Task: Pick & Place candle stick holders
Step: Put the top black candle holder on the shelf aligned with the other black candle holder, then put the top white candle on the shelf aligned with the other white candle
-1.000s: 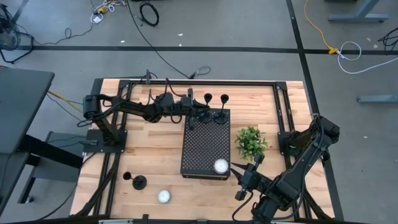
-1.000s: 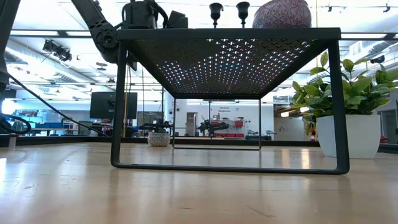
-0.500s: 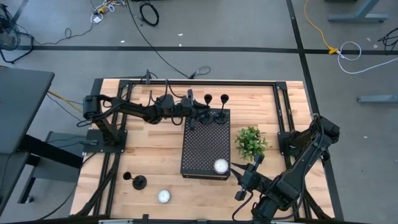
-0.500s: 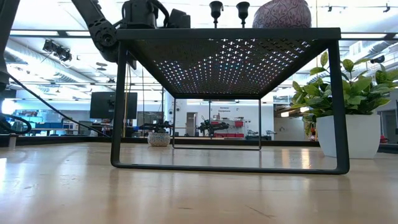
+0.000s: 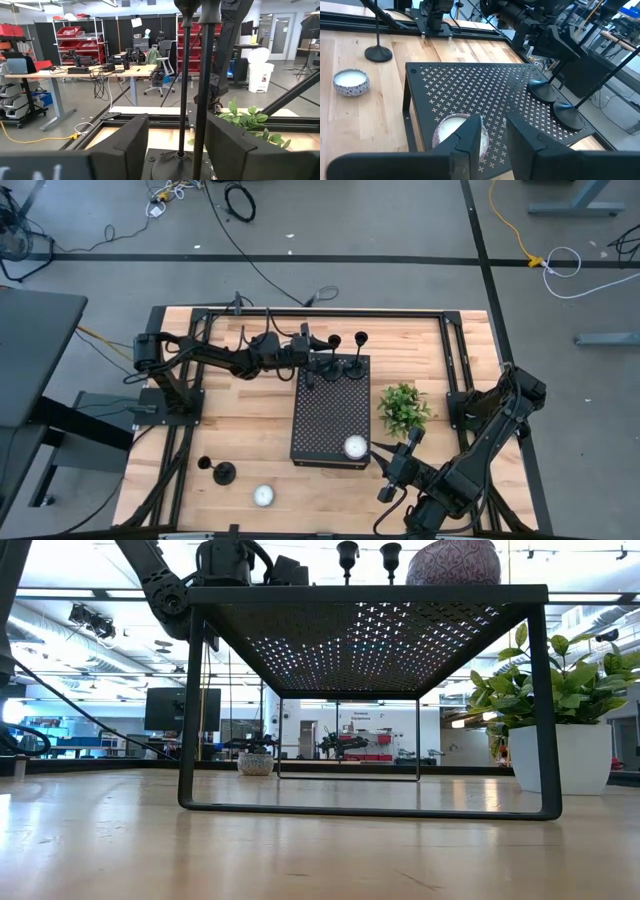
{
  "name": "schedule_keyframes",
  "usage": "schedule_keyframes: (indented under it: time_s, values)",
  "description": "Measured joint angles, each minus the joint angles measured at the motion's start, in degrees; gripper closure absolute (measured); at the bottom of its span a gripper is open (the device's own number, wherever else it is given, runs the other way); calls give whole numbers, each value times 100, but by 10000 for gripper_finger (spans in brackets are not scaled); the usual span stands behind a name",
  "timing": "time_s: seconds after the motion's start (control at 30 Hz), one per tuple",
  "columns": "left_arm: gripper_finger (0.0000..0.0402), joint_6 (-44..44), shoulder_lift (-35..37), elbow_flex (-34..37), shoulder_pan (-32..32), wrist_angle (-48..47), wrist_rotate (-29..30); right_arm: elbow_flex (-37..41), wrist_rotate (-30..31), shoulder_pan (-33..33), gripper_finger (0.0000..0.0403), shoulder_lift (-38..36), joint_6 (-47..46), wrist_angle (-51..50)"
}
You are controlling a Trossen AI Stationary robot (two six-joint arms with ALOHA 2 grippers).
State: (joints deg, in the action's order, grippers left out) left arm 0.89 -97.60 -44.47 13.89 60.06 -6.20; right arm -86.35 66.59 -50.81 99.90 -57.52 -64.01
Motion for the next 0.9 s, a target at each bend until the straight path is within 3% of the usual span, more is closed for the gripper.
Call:
schedule_keyframes:
  time_s: [0.2,0.4,0.9]
  values:
    - [181,43,0,0,4,-1,0,0,-13,0,317,0,0,18]
    - [173,41,133,3,2,-121,-2,0,-13,0,317,0,0,28]
    - [177,120,1859,4,-2,-3233,3,0,0,0,317,0,0,84]
